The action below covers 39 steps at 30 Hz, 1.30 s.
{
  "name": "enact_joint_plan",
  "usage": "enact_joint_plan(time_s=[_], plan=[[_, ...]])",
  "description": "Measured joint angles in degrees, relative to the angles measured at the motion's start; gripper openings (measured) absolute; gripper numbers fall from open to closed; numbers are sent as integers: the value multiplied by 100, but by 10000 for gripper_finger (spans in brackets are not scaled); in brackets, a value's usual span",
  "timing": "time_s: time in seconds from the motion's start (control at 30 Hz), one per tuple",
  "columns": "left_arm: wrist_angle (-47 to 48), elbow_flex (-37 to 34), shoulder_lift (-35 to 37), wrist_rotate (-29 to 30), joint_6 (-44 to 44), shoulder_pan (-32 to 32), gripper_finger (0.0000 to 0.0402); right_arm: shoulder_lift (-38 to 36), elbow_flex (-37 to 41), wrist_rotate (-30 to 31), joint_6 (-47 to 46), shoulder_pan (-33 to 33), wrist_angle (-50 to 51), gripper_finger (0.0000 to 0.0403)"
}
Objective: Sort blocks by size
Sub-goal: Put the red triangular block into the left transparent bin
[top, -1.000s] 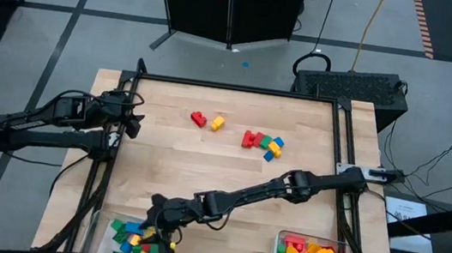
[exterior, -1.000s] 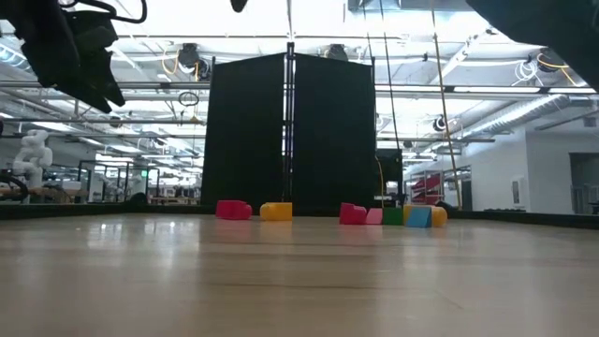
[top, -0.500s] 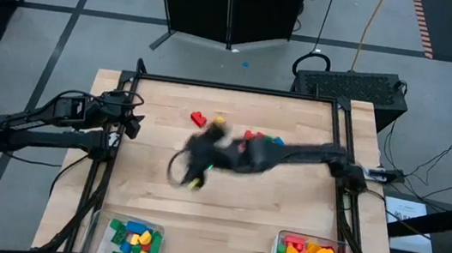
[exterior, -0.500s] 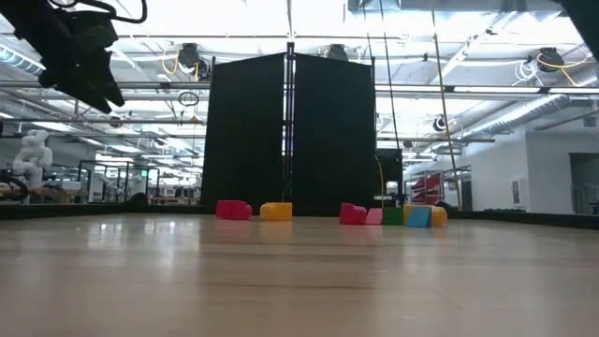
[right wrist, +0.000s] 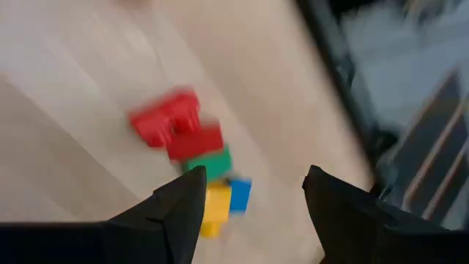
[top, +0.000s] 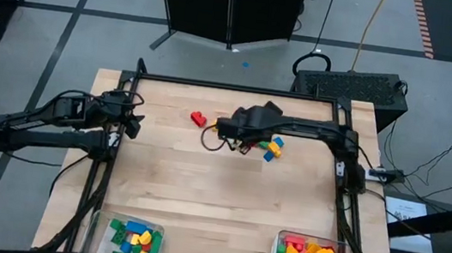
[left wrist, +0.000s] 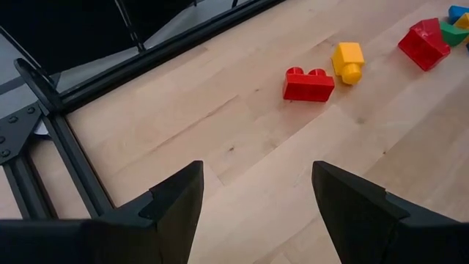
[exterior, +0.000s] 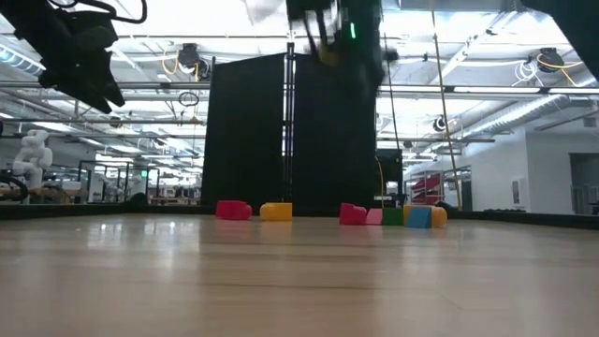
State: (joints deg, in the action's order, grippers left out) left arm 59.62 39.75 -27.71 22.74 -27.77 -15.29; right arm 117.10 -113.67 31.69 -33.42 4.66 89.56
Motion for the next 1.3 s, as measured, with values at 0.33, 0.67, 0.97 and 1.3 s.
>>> enact_joint_plan(time_s=[0.33,0.67,0.97,1.3], plan=[[-2,0,-2,2,-16,-2,255,-230,2649,-1613,-1588,932,-2579,224],[-5,0,-4,2,-25,-2,255,-197,2970,-1962,-2194,1381,-3813,224],[-3,0,-4,3,-31,0,255,-195,2973,-1839,-2465,1473,-3789,224],[-2,0,-2,4,-35,-2,255,-194,2973,-1675,-2964,1515,-3487,224]])
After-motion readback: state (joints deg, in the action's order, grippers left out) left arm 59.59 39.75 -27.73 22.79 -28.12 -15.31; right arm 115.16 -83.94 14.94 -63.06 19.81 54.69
